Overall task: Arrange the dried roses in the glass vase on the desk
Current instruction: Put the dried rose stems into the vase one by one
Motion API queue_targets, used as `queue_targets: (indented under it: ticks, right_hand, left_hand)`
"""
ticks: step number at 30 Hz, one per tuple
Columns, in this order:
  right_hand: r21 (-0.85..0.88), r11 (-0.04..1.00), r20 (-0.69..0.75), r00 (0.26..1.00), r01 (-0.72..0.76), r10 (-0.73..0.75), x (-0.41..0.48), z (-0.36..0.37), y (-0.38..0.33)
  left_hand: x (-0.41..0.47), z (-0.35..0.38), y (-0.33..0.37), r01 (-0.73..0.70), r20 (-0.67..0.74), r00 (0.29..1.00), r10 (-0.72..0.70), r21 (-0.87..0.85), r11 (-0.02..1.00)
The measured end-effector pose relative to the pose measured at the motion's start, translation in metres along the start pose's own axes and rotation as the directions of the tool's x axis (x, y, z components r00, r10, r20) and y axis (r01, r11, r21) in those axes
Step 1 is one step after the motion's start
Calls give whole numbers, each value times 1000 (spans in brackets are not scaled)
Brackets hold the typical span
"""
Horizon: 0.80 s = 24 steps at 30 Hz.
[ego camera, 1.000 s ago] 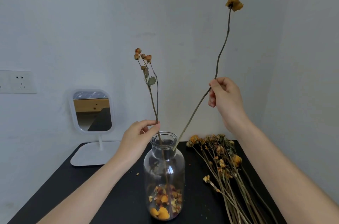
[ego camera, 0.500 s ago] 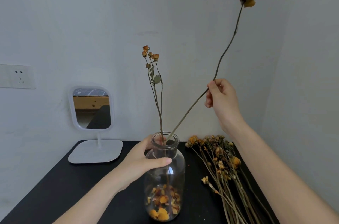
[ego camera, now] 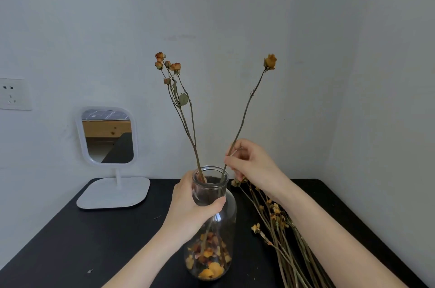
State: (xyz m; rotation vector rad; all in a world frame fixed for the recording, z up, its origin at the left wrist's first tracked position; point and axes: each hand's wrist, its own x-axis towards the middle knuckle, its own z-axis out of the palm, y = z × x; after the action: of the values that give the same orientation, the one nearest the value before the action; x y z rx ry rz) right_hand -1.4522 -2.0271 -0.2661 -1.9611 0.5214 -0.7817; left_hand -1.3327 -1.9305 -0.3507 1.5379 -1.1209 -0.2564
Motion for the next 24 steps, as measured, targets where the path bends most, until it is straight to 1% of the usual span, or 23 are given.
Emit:
queue_targets:
  ticks: [1,3,5,6,9,11,13,15,21,24]
  right_hand:
    - [38,999,2,1000,-15,15,0,-1,-1]
    - [173,984,-12,999,-43,46,2,-3,-3]
    - [291,956,-36,998,-43,56,5,-5,-7]
    - [320,947,-52,997,-37,56,6,-5,-8]
    - [300,954,-78,996,-11,36,7,-3,-6]
    - [244,970,-29,999,-8,16,5,-1,-2]
    - [174,985,61,998,-18,8,0,2,1]
    - [141,990,90,996,-26,13,-2,2,2]
    - [268,963,-28,999,25,-18,2,-2,-5]
    - [296,954,-64,997,51,-34,3,-2,-5]
  left_hand:
    - [0,0,0,-2,4,1000,2,-7,1000]
    - [0,0,-1,2,21,1000,-2,-15,1000]
    - [-1,1,-1,14,30,999,-14,-16,1000]
    - [-1,1,-2,21,33,999,-21,-13,1000]
    - [-2,1,-1,24,29,999,-23,-12,1000]
    - [-2,1,0,16,26,1000,-16,-22,1000]
    - [-3,2,0,7,26,1000,-7,-28,1000]
    - [-3,2,0,8,24,1000,-7,-31,999]
    - [-2,2,-2,15,26,1000,-14,-18,1000]
    - [-2,2,-2,11,29,1000,-10,-24,1000]
